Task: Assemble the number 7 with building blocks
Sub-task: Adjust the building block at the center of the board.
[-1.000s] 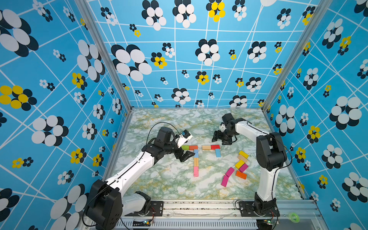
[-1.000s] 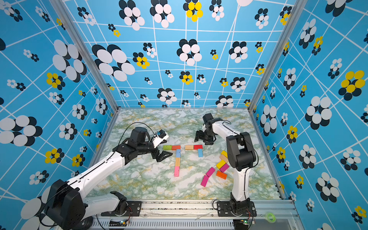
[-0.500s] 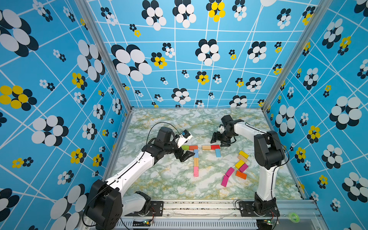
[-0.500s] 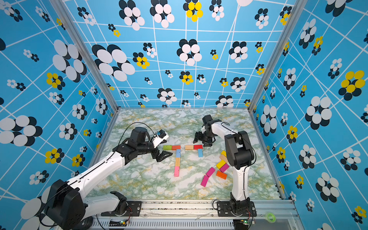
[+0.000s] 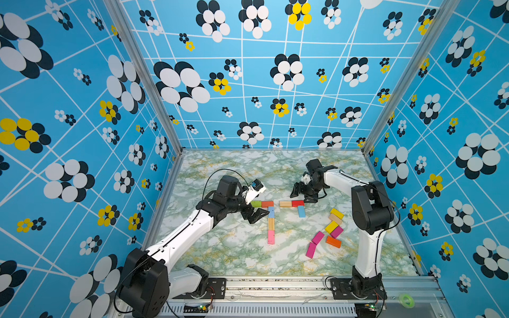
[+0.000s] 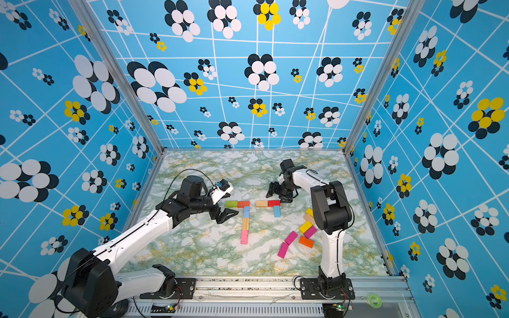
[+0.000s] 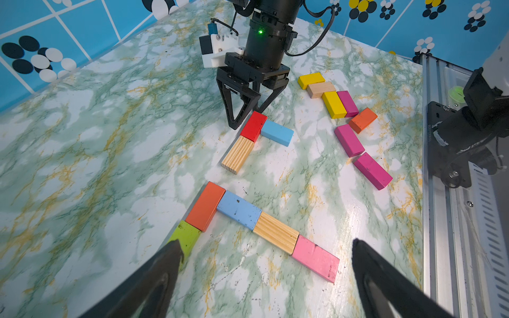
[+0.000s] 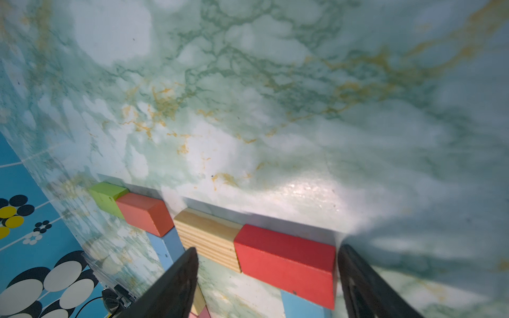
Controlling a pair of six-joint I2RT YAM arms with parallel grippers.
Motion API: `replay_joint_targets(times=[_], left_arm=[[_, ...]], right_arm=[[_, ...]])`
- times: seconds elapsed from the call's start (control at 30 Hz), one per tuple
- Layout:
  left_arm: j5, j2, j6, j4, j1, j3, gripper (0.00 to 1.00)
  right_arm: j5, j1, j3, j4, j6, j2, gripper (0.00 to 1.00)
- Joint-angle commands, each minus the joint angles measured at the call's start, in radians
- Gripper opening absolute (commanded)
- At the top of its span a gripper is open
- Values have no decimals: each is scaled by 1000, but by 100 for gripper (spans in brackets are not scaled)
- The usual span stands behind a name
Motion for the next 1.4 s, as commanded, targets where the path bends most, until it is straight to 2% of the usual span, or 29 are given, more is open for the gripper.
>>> replay_joint_targets(times=[0.0,1.37], left_arm=[[-7,-14,11,-10,3,6,99],[-29,-14,24,-30,-5,9,99]], right_arm=[[-24,6,-25,-11,11,1,82],[-20,24,-81,-1,24,-36,82]])
